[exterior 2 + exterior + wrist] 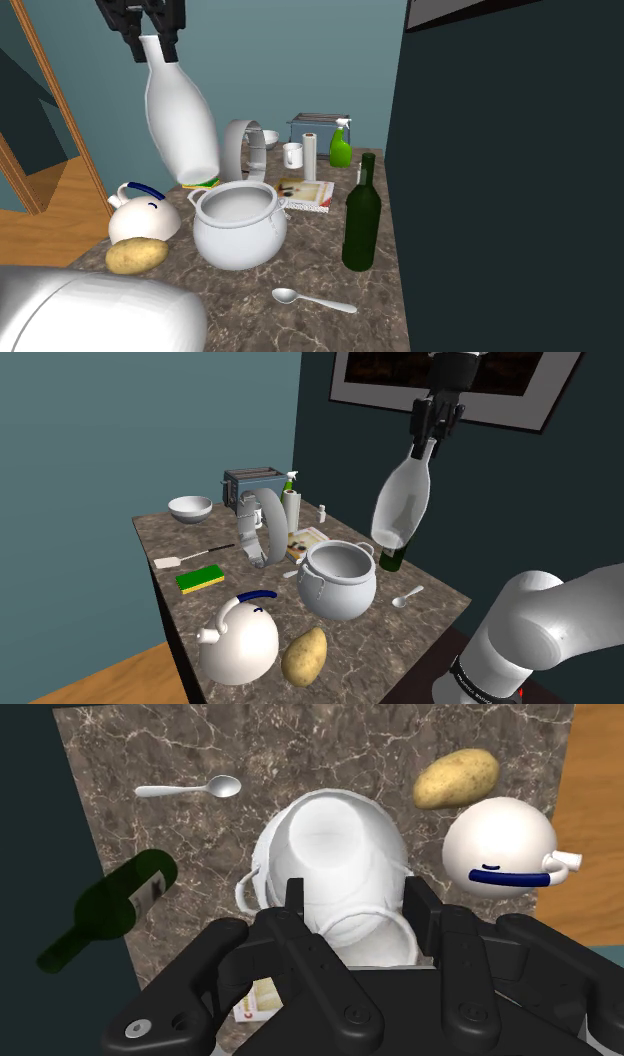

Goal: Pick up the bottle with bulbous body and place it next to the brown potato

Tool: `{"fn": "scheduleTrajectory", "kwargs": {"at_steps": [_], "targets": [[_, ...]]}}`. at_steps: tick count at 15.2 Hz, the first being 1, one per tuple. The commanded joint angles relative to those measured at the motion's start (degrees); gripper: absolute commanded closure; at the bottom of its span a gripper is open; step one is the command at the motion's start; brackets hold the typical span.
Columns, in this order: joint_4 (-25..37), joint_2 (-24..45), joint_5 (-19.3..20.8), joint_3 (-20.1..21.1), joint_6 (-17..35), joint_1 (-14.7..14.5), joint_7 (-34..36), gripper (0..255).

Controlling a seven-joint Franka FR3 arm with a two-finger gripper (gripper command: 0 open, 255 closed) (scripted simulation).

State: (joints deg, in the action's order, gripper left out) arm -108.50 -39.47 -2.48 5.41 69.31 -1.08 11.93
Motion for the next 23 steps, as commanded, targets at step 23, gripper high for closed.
{"fn": "scheduleTrajectory", "kwargs": {"at_steps": [23], "targets": [[-20.27, -12.37, -3.37, 3.3, 8.04, -1.41, 3.08, 255]]}}
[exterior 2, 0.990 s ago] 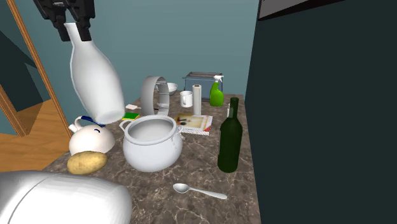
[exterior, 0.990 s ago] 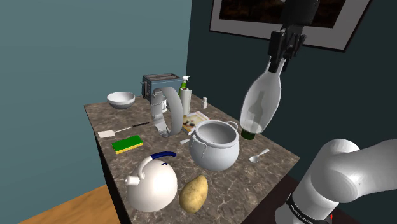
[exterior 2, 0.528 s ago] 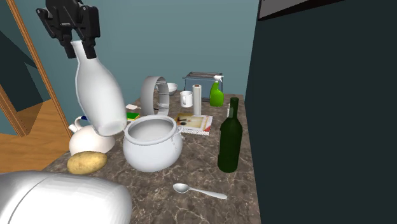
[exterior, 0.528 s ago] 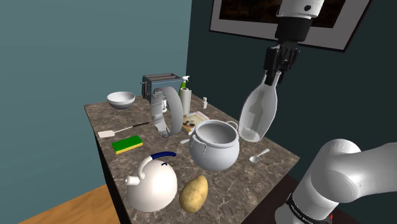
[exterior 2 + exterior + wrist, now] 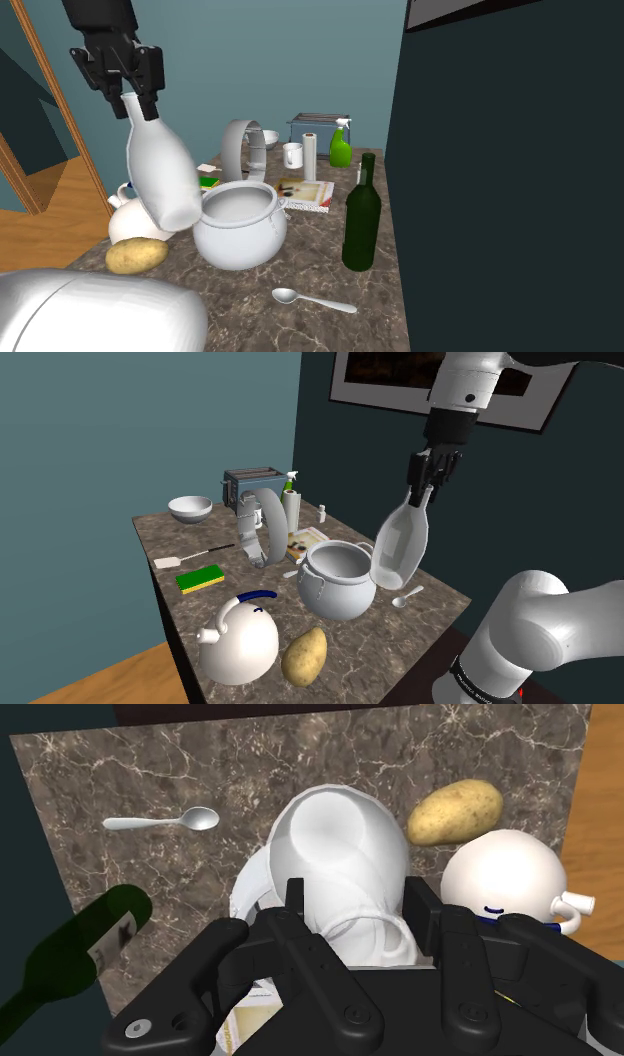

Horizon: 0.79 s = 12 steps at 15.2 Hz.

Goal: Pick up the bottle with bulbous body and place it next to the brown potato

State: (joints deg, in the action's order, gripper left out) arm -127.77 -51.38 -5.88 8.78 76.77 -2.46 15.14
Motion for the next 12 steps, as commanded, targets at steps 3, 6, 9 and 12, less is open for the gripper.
{"fn": "scheduleTrajectory", "kwargs": {"at_steps": [3, 6, 9, 12], "targets": [[-4.03, -1.61, -0.17, 0.09, 2.45, -0.16, -0.19, 255], [-6.97, -2.68, -0.39, 0.28, 4.33, -0.3, -0.23, 255], [-9.85, -3.68, -0.62, 0.48, 6.21, -0.45, -0.27, 255], [-12.67, -4.61, -0.87, 0.7, 8.09, -0.6, -0.31, 255]]}}
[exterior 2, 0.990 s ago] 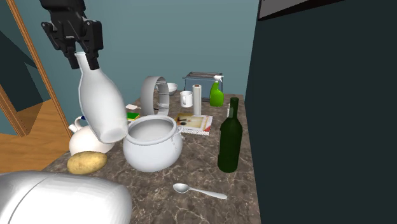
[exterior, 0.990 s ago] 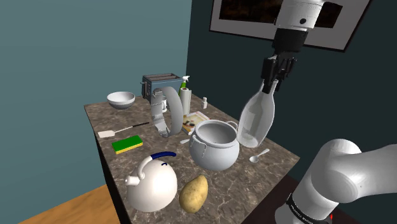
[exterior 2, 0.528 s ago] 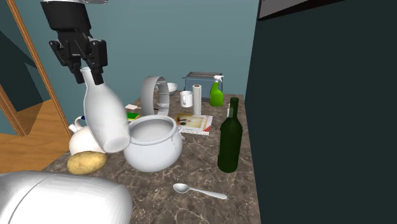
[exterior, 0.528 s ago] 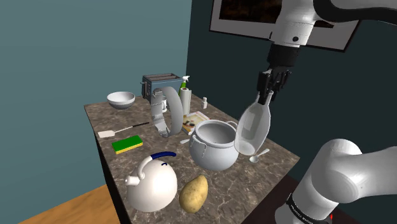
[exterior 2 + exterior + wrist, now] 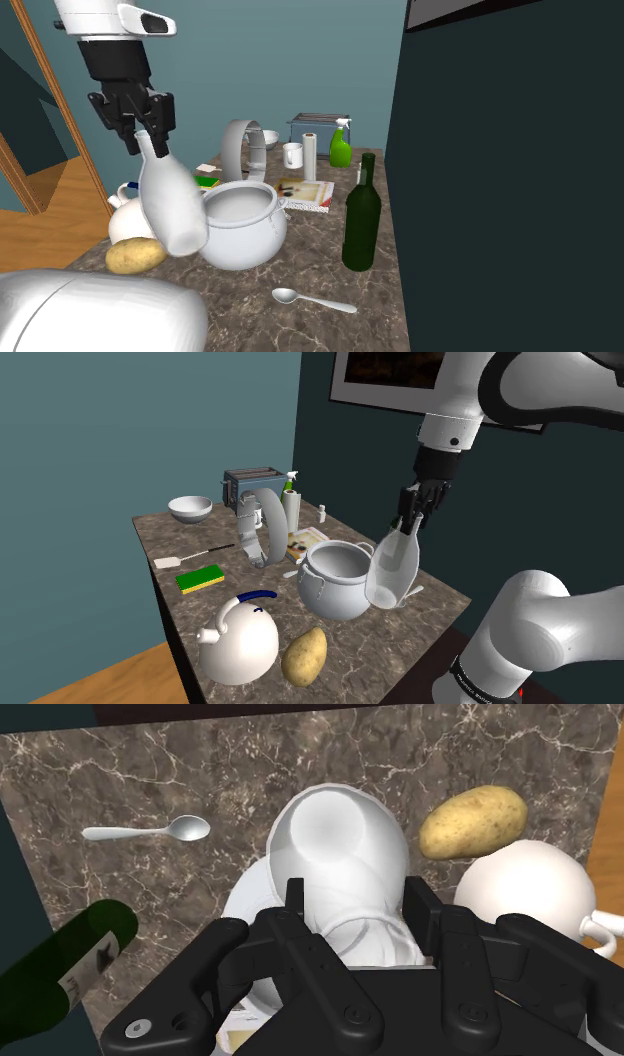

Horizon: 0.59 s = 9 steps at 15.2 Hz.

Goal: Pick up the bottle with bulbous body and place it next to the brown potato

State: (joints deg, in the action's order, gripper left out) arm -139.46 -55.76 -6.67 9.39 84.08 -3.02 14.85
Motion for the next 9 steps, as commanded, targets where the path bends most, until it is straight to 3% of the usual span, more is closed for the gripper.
{"fn": "scheduleTrajectory", "kwargs": {"at_steps": [1, 9], "targets": [[-1.9, -0.52, -0.17, 0.17, 1.43, -0.09, -0.03, 255], [-9.04, -2.51, -0.94, 0.89, 6.58, -0.54, -0.09, 255]]}}
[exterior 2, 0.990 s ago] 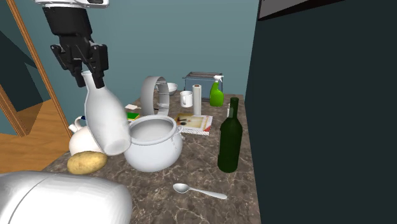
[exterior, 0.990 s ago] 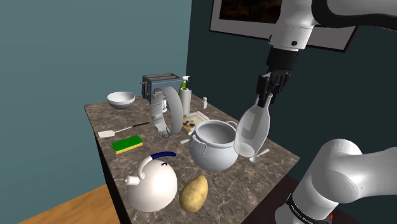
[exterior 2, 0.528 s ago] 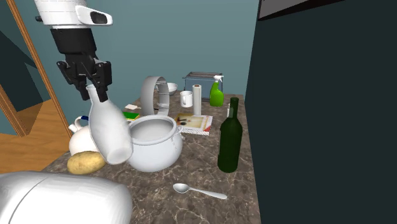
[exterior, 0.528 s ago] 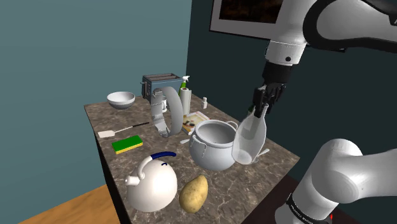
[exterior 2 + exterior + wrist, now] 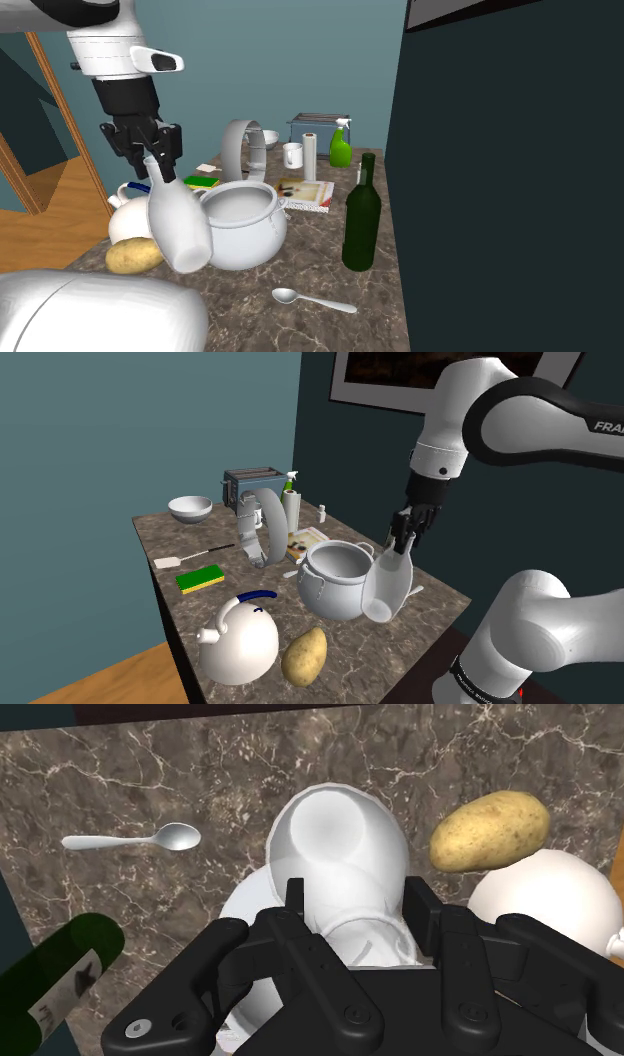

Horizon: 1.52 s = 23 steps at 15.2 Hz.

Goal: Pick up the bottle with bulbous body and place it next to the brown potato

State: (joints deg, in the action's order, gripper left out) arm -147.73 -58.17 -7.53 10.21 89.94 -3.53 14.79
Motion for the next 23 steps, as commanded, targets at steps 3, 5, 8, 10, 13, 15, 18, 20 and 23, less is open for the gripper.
{"fn": "scheduleTrajectory", "kwargs": {"at_steps": [3, 5, 8, 10, 13, 15, 18, 20, 23], "targets": [[-3.34, -0.68, -0.41, 0.39, 2.7, -0.22, -0.05, 255], [-5.02, -1.01, -0.64, 0.61, 4.06, -0.36, -0.06, 255], [-7.49, -1.4, -1.01, 0.96, 6.13, -0.57, -0.06, 255], [-9.11, -1.6, -1.27, 1.21, 7.54, -0.72, -0.06, 255], [-11.48, -1.78, -1.69, 1.61, 9.72, -0.95, -0.06, 255], [-13.02, -1.82, -1.99, 1.9, 11.22, -1.11, -0.06, 255], [-15.29, -1.74, -2.46, 2.34, 13.54, -1.37, -0.05, 255], [-15.66, -1.72, -2.54, 2.42, 13.94, -1.42, -0.05, 255], [-15.66, -1.71, -2.54, 2.42, 13.94, -1.42, -0.05, 255]]}}
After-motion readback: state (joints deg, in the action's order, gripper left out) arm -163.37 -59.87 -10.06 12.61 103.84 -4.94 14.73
